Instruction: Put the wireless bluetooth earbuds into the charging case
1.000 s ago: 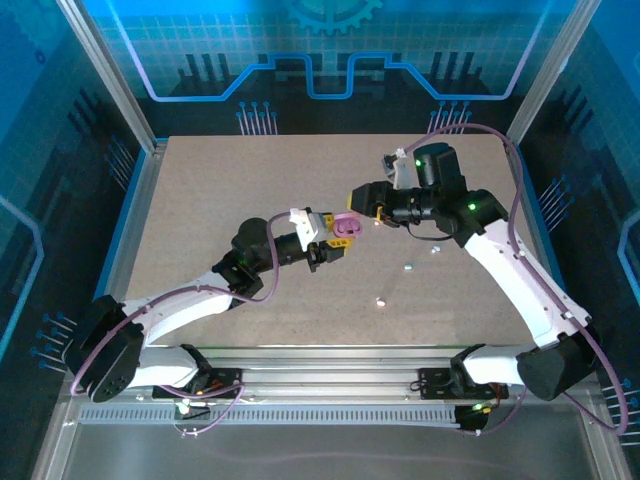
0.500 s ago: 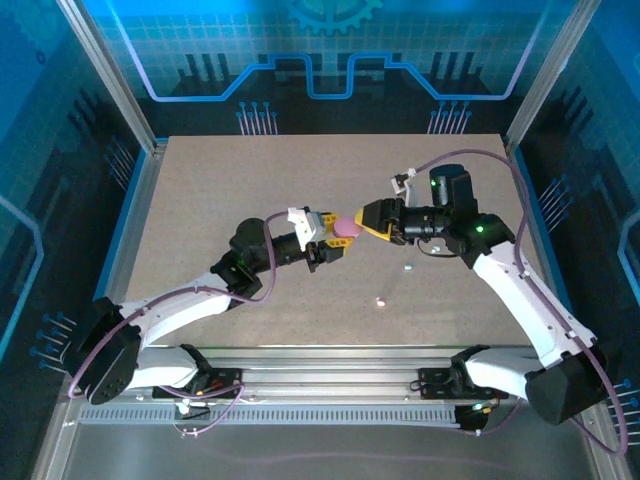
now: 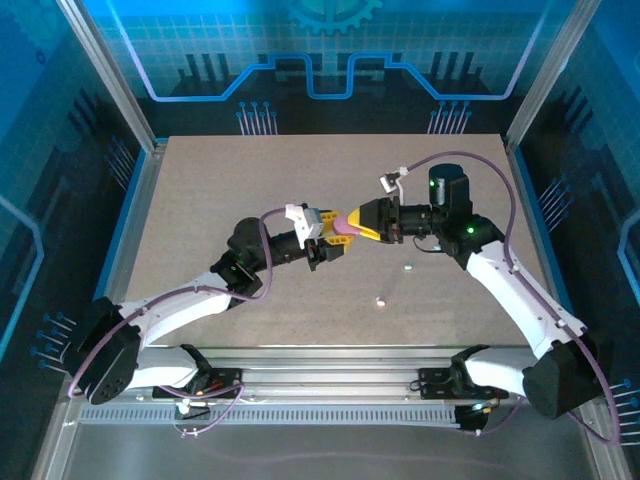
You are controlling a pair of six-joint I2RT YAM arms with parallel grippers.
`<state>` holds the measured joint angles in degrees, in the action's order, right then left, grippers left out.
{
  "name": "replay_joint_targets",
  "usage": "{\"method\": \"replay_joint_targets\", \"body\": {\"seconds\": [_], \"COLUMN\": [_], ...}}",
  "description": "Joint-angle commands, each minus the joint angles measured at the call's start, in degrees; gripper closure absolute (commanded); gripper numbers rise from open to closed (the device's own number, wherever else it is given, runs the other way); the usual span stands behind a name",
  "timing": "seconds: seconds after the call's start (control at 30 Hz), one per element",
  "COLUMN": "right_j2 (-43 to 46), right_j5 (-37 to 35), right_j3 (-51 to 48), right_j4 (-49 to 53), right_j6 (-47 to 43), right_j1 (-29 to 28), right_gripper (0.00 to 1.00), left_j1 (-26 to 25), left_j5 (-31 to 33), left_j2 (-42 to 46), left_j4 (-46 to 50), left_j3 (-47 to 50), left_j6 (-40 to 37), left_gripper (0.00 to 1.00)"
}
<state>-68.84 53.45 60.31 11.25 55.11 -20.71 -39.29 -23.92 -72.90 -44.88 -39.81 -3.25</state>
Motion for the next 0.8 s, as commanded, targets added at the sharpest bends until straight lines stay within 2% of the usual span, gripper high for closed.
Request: {"method": "replay_joint_targets", "body": {"seconds": [0.0,0.17,0.33,0.47,0.57,0.67,0.77], "right_j2": [-0.6,-1.0,-0.9,-0.3,0.5,1.2,1.6], "right_j5": [3.9,3.7,2.4,0.5,-0.9,-2.4,-3.1], "right_j3": [-0.5,-0.3,0.0,-0.2,-0.5,-0.8,-1.2], "right_j4": [-0.8,-1.1,0.3,-0.2,-1.2,-2.3,-2.6], "right_j6": [-0.6,-0.6,-1.3,-1.3,-0.7,0.2,0.5], "right_j1": [-0.6,-0.6,-0.5,-0.3,-0.1,0.1,0.3], "right_gripper": [0.55,0.67,0.85,0.92,0.95,0.98,0.99], "left_j1": [-0.5,-0.5,-0.5,-0.4,-0.5,-0.5,-0.5], "left_j5": [-1.2,-2.0,-1.6,-0.5,1.3,2.5,3.0], "left_j2": [0.8,0.6,0.6,0.8,1.0,1.2,1.4], "left_j4": [-3.5,-2.6,-1.3,1.3,2.1,2.2,2.2], "left_j3": [-2.4,-2.9,-3.0,-3.0,-2.8,-2.2,-1.8], "left_j6": [0.8,0.8,0.1,-1.7,-2.6,-3.2,-3.4], "left_gripper": [0.63,0.62,0.6,0.57,0.49,0.45,0.35]}}
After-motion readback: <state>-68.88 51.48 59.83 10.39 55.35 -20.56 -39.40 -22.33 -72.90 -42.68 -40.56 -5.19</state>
